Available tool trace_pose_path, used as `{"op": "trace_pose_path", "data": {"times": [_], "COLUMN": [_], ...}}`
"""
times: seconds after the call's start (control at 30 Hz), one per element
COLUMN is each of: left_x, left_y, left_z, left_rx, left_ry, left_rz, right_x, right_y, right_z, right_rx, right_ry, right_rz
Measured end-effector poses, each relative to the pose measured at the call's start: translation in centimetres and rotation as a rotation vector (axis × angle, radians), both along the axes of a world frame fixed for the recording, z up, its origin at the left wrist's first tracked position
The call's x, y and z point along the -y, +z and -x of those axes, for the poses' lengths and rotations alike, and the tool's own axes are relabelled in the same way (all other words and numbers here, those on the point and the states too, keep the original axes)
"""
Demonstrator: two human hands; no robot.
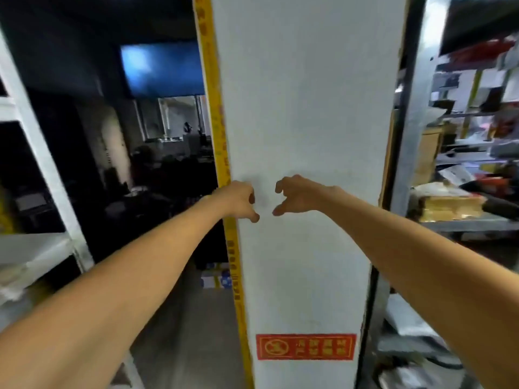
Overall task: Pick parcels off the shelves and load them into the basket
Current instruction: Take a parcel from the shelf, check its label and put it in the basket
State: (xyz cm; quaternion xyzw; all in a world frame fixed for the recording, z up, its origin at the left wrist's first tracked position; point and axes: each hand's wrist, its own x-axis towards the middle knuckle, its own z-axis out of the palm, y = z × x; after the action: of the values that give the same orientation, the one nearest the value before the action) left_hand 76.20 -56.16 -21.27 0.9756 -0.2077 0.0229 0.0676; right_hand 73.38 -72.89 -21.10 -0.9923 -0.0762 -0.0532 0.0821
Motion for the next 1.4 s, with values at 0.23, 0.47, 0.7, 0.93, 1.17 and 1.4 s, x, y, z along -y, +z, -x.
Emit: {"op": "trace_pose_path", "data": {"times": [0.23, 0.47, 0.7, 0.93, 1.17, 1.4], "left_x": [-16.7, -28.7, -33.1, -33.3, -31.6, -30.2], "left_y": [2.3, 3.6, 4.5, 4.2, 4.8, 3.0], "left_z": [3.1, 8.8, 16.0, 25.1, 35.7, 46.1], "left_rx": [0.030, 0.032, 0.108, 0.055, 0.019, -0.037], "left_ry": [0.352, 0.719, 1.071, 1.396, 1.670, 1.929], "left_rz": [-0.020, -0.024, -0.078, -0.154, -0.102, -0.096], "right_x": [-15.5, -28.9, -37.4, -42.8, -45.5, -47.3], "right_y": [1.4, 3.6, 4.6, 3.8, 4.7, 3.0], "right_z": [-2.8, -3.1, -0.7, 6.0, 15.6, 25.4], "right_rx": [0.026, 0.033, 0.092, 0.143, 0.138, 0.061], "right_ry": [0.351, 0.714, 1.079, 1.411, 1.702, 1.908], "right_rz": [-0.019, -0.037, 0.087, 0.130, -0.035, -0.021]}}
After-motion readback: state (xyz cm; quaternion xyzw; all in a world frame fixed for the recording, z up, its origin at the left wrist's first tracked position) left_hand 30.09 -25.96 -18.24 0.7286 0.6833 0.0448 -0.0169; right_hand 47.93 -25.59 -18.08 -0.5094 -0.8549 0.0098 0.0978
